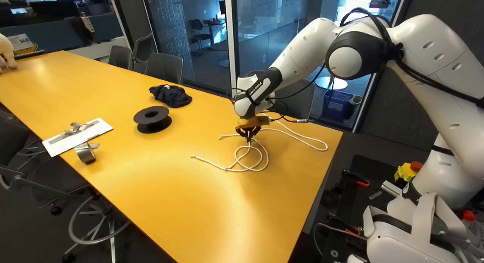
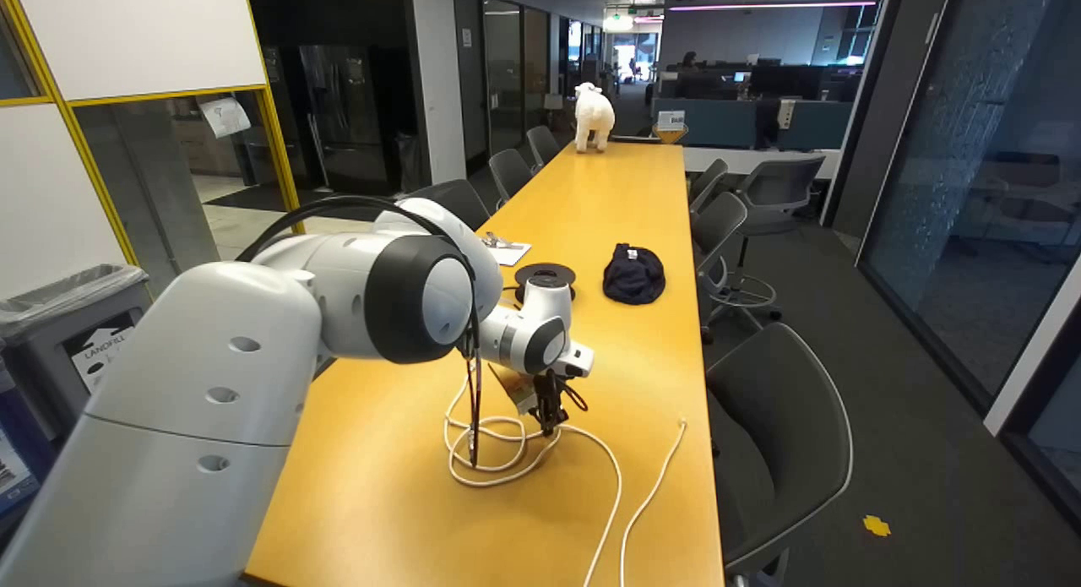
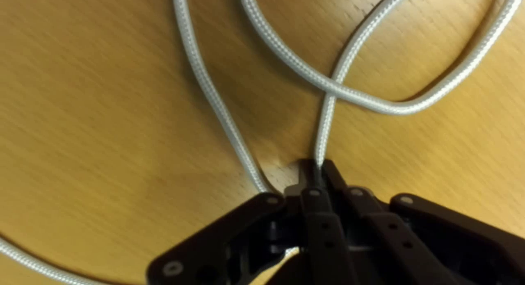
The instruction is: Separate the two white ropes
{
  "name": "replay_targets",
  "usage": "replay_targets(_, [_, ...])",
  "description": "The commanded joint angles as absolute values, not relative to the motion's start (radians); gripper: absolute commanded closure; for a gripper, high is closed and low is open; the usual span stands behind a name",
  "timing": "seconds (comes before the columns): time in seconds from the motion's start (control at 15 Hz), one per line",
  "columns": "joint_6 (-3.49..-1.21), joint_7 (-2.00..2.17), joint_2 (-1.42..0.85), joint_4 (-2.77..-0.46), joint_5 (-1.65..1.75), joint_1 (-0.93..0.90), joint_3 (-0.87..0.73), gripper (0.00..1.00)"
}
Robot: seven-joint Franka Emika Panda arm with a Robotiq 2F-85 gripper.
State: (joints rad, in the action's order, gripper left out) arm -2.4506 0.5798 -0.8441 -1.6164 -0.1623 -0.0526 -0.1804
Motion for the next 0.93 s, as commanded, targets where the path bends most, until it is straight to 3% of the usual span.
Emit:
replay_targets(0.0, [-2.411, 0.555, -0.832, -1.607, -0.152, -0.035, -0.170, 1.00])
replay_targets(0.47, [-2.374, 0.448, -0.793, -1.553, -0.173, 0.017, -0.135, 0.99])
replay_targets(0.87, [-2.251, 0.335, -0.790, -1.327, -0.219, 0.093, -0.057, 0.99])
